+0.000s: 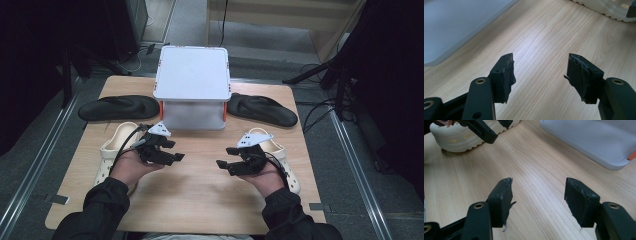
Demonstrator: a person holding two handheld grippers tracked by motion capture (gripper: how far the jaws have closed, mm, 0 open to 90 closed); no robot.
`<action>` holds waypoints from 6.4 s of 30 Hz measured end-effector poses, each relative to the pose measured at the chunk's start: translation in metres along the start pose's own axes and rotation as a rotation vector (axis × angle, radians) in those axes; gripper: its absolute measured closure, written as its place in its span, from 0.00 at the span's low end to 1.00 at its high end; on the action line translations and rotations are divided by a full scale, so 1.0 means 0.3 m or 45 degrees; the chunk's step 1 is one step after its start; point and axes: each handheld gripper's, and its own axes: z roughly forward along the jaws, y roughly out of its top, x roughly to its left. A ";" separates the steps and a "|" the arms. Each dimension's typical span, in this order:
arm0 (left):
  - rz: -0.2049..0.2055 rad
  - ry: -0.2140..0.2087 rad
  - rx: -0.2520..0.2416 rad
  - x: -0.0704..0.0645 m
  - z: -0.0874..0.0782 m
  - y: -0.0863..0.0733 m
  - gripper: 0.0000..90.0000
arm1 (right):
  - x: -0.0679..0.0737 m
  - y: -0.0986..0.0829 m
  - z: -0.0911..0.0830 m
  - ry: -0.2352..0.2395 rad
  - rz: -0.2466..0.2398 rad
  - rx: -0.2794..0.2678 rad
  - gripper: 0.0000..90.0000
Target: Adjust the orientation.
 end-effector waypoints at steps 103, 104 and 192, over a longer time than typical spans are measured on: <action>-0.366 0.130 0.135 0.257 -0.277 -0.233 0.79 | 0.025 0.051 0.145 0.105 -0.057 0.252 0.54; -0.369 0.126 0.144 0.257 -0.278 -0.230 0.80 | 0.025 0.051 0.144 0.103 -0.060 0.250 0.54; -0.141 -0.083 0.073 -0.164 -0.132 -0.038 1.00 | 0.007 0.097 0.149 0.078 0.054 0.053 1.00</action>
